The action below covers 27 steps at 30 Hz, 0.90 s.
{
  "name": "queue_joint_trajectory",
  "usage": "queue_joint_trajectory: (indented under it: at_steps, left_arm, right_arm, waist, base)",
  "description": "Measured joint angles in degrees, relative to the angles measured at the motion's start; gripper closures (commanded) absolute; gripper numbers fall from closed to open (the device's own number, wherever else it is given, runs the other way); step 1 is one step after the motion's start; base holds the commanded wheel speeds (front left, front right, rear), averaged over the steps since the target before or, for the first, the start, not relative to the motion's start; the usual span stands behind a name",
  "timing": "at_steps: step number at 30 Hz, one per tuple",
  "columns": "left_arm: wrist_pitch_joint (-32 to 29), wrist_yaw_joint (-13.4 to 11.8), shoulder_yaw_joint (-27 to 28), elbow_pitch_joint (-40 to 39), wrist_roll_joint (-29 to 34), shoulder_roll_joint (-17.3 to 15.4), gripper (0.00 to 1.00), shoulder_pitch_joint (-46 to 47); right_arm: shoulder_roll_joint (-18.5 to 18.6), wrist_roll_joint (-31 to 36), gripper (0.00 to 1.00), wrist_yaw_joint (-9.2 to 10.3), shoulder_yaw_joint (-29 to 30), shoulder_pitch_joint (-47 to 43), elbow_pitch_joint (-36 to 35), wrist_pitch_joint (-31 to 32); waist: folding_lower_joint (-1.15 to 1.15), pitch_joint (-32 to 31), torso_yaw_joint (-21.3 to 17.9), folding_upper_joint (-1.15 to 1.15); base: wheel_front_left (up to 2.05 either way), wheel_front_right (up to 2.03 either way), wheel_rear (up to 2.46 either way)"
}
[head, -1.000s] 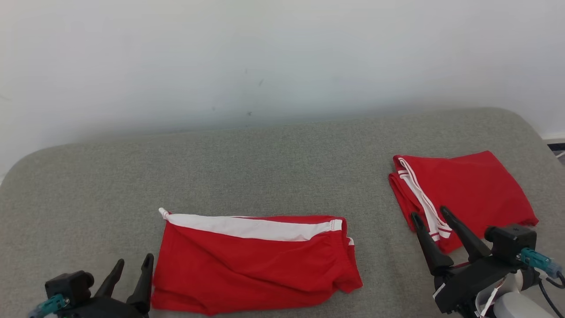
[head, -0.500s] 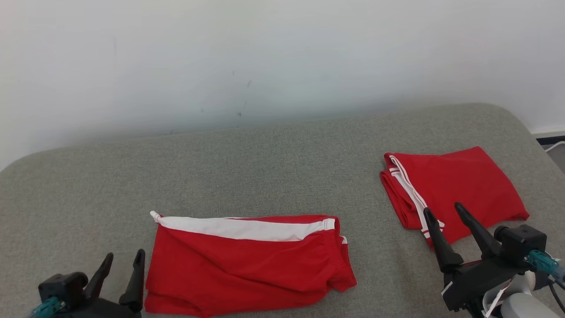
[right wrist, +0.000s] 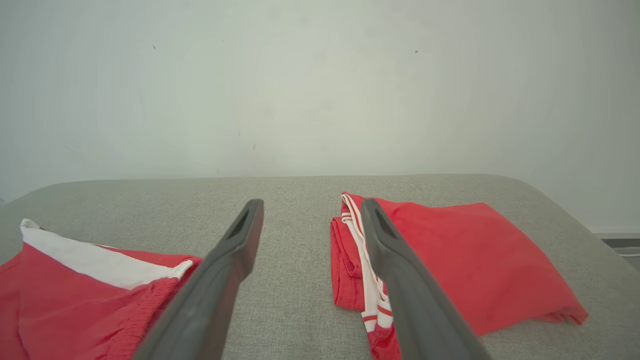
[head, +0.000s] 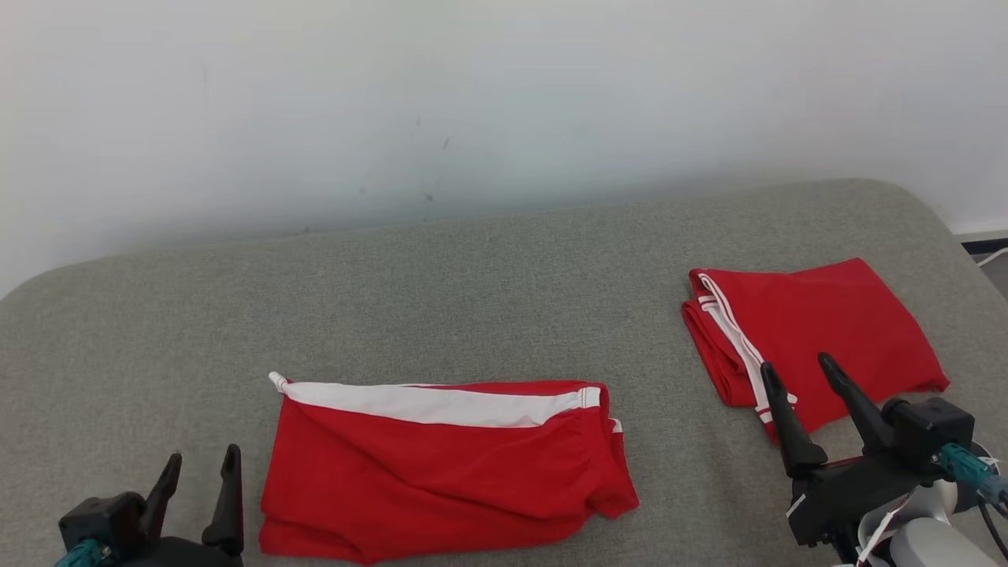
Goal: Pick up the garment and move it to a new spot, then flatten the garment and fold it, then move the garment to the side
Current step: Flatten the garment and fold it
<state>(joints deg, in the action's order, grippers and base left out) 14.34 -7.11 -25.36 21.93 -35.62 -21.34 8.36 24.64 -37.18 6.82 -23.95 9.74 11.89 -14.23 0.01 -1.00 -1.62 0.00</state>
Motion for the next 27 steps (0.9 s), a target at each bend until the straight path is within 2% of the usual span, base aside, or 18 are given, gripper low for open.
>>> queue_joint_trajectory:
  at_steps: [7, 13, 19, 27]
  left_arm:
    - [0.0, 0.0, 1.3, -1.0, 3.4, 1.7, 0.0, 0.0]
    - [0.0, 0.0, 2.1, -1.9, 6.3, 3.2, 0.0, 0.1]
    - [0.0, 0.0, 2.1, -2.5, 8.3, 5.0, 0.0, 0.1]
    - [0.1, 0.0, 1.7, -2.7, 9.6, 5.7, 0.0, 0.1]
  right_arm:
    - [-0.9, 0.7, 0.0, 0.24, 1.1, -1.8, 0.1, -0.4]
    - [-2.8, 0.7, 0.0, 0.23, -0.8, -2.1, 1.8, -0.3]
    - [-5.3, -1.3, 0.0, -1.78, -3.8, 1.4, 6.2, 5.0]
    - [-8.1, -4.8, 0.0, -2.87, -5.9, 5.3, 13.7, 14.6]
  waist:
    - [0.0, 0.2, 1.2, 0.0]
    - [0.0, 0.4, 3.6, 0.0]
    - [0.0, 0.4, 7.4, 0.0]
    - [0.0, -0.1, 12.0, 0.0]
  base:
    - [0.0, 0.0, 0.0]
    - [0.0, 0.0, 0.0]
    - [0.0, 0.0, 0.0]
    - [0.0, 0.0, 0.0]
